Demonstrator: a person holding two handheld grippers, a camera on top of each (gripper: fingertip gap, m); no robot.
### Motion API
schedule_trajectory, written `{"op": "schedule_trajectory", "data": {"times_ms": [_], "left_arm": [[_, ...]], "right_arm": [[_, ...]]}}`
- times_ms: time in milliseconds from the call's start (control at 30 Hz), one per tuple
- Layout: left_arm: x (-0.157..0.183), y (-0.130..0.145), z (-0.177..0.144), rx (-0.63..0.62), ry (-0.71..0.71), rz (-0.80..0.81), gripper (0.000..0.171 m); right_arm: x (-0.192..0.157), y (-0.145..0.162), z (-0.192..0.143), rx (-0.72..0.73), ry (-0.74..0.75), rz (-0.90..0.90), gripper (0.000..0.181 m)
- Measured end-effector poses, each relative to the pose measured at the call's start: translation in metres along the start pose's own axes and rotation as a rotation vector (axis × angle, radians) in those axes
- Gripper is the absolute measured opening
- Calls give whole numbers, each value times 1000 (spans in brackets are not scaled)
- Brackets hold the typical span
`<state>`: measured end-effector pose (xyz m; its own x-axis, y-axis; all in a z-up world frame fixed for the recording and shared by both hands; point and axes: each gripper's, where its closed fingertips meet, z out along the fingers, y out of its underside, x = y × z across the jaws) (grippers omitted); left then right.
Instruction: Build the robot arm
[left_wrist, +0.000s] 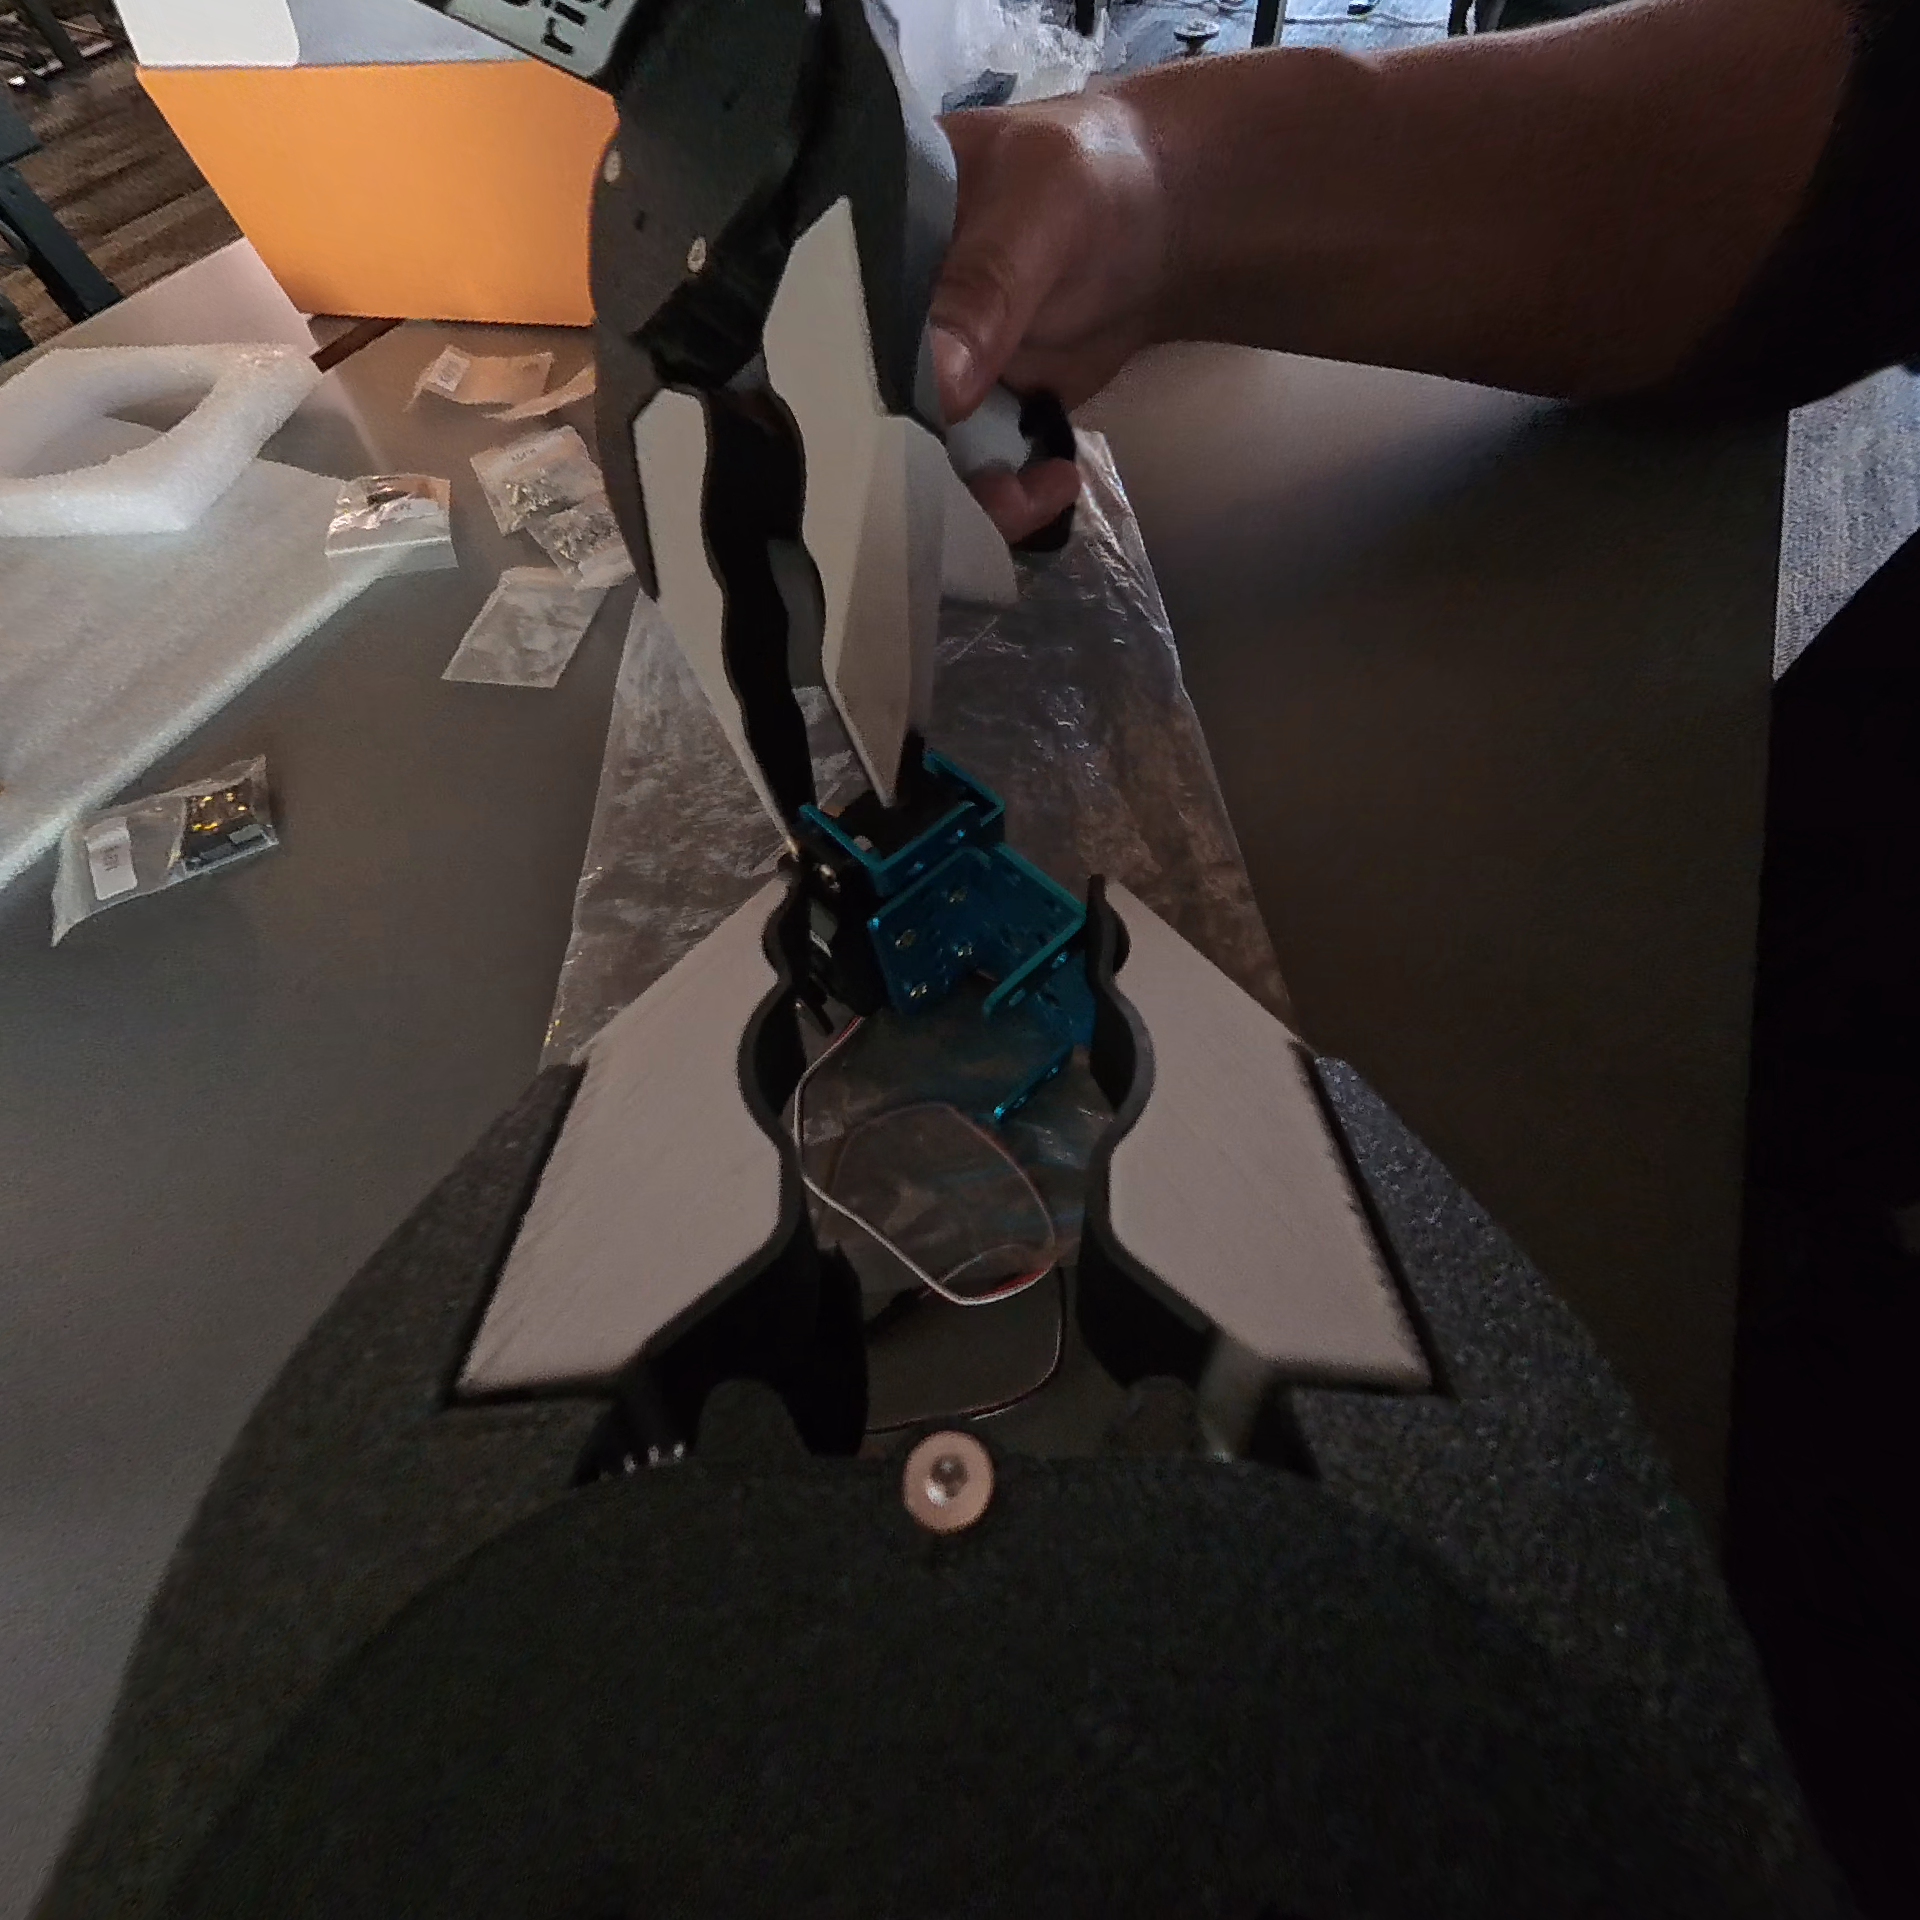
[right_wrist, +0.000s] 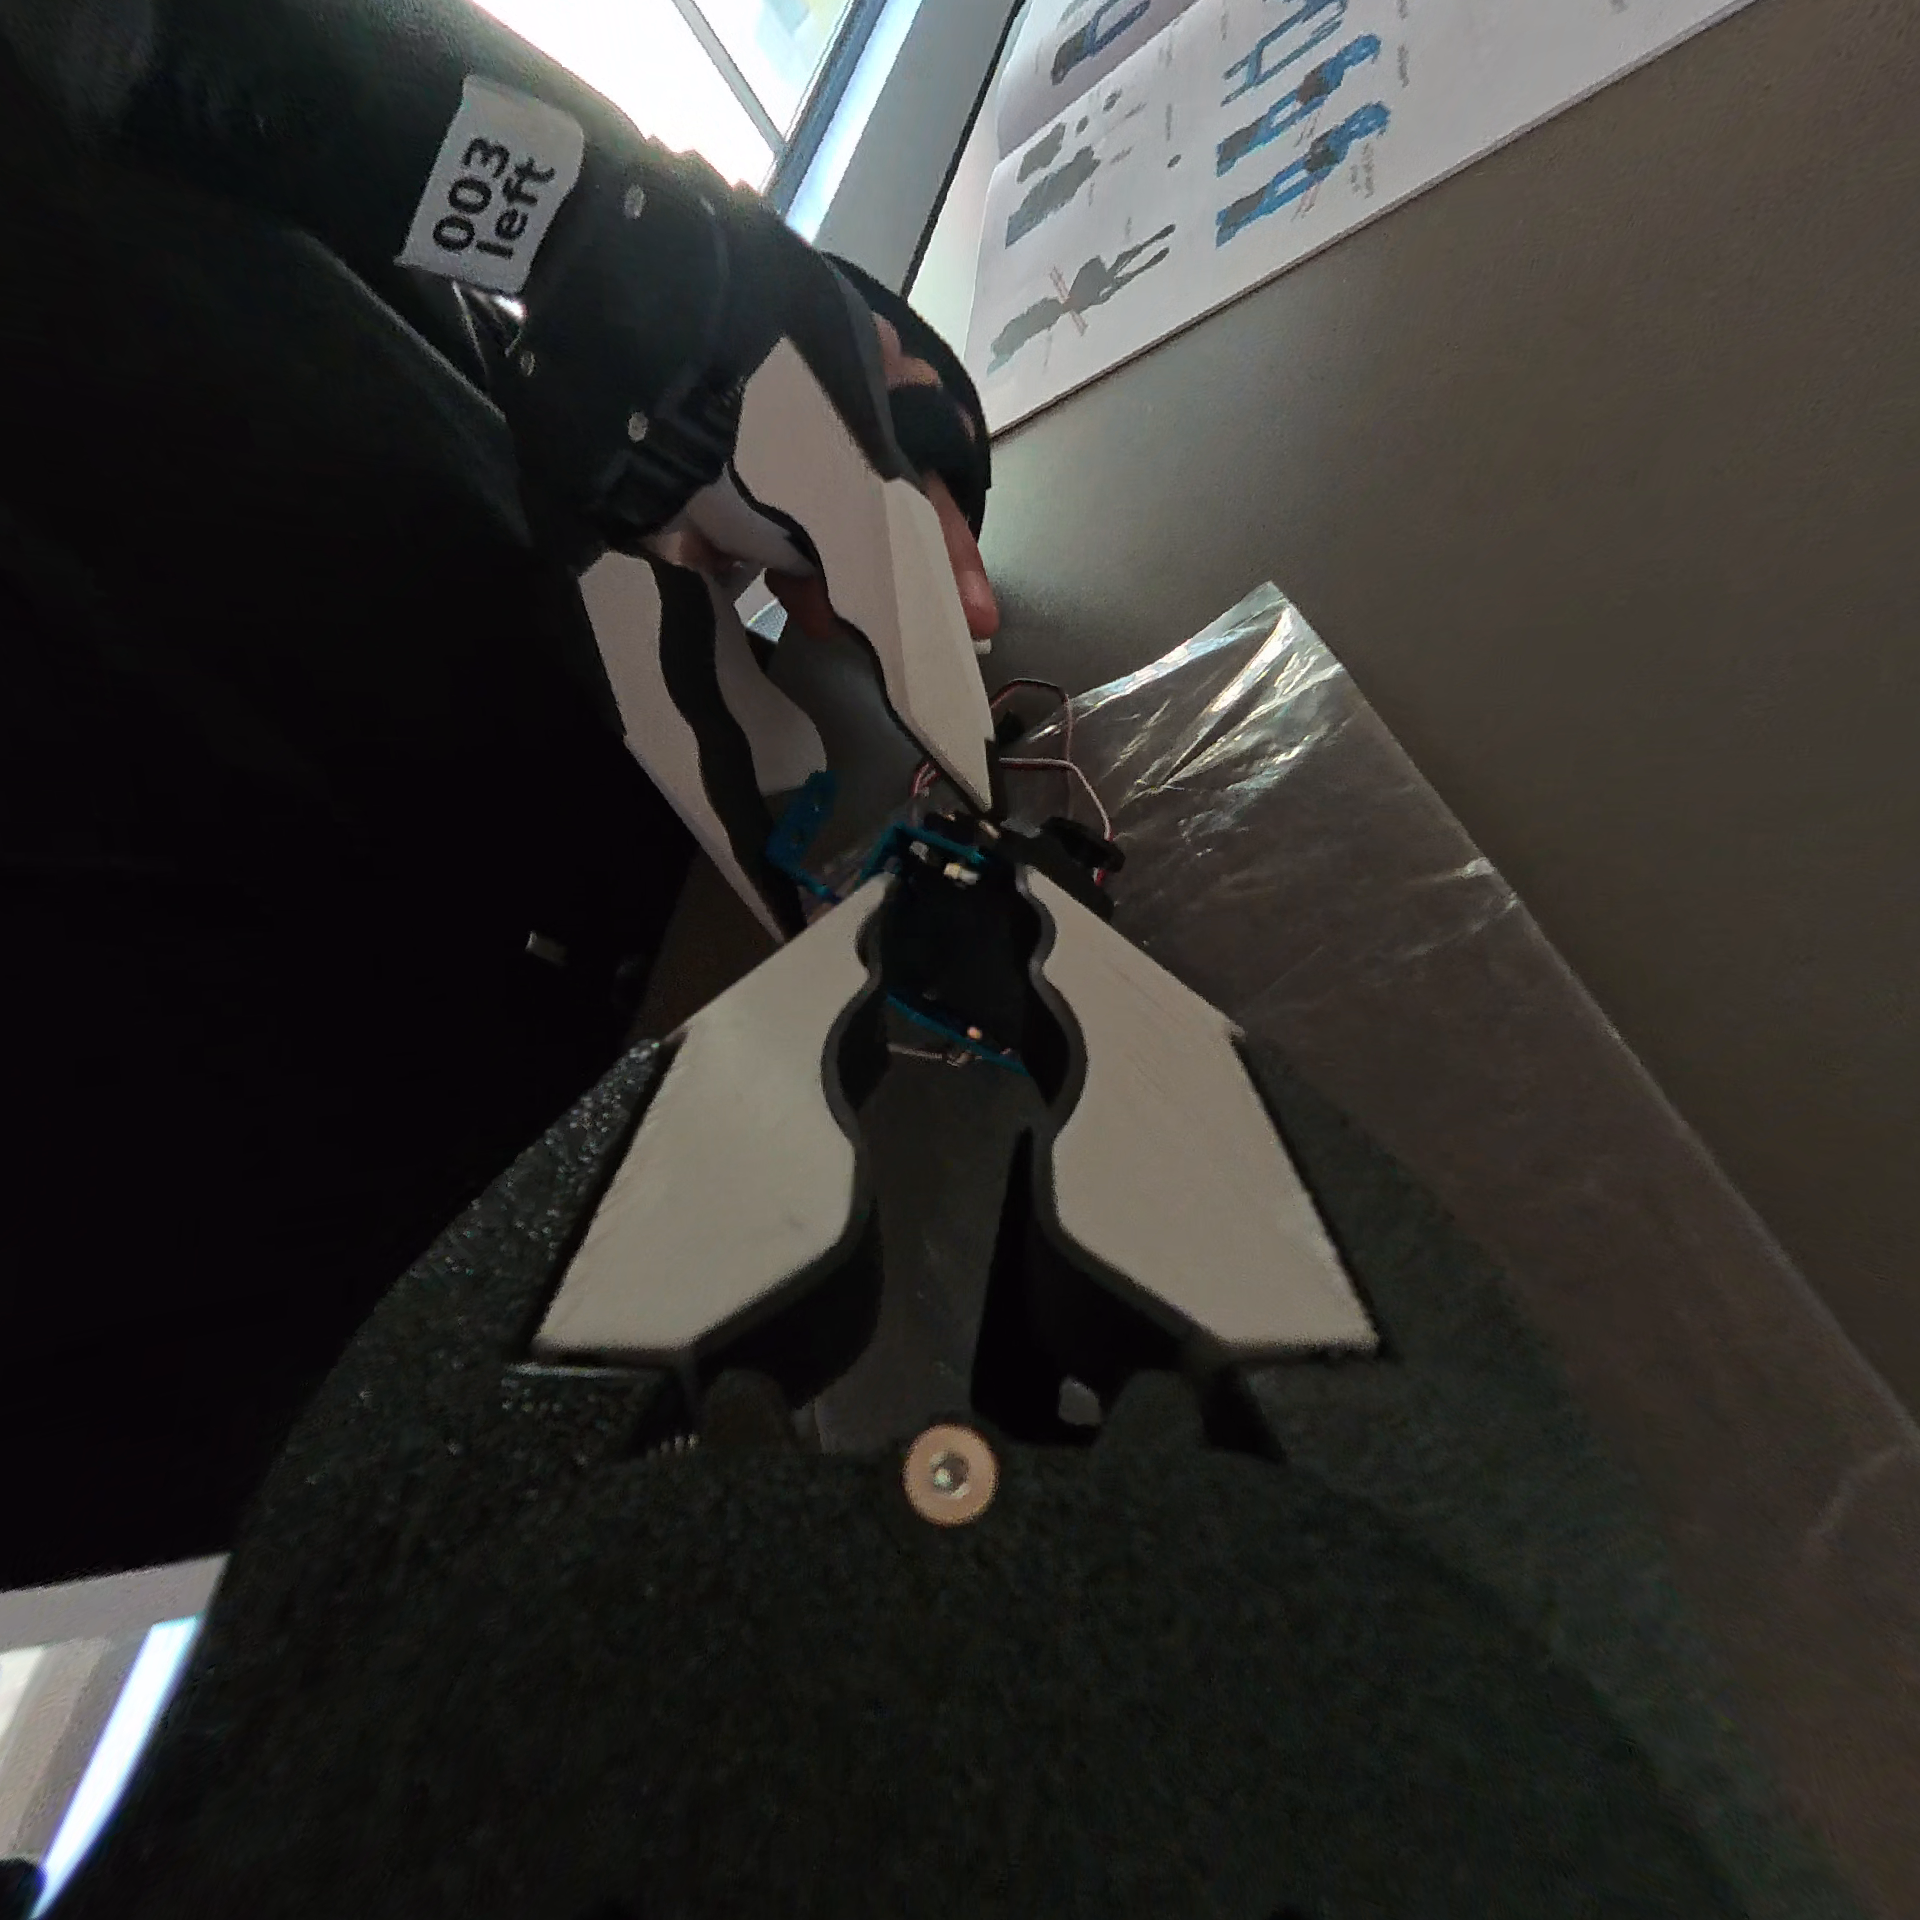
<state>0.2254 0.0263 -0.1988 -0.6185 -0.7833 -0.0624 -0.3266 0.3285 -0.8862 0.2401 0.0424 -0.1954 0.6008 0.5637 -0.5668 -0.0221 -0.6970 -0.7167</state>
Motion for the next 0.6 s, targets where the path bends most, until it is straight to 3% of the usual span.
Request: {"op": "schedule_trajectory", "data": {"times_ms": [167, 600], "left_arm": [[0, 1, 0, 4, 20, -14, 52], [-3, 1, 0, 1, 16, -24, 51]], "right_arm": [[1, 2, -2, -28, -59, -22, 14], [7, -1, -1, -20, 7, -29, 9]]}}
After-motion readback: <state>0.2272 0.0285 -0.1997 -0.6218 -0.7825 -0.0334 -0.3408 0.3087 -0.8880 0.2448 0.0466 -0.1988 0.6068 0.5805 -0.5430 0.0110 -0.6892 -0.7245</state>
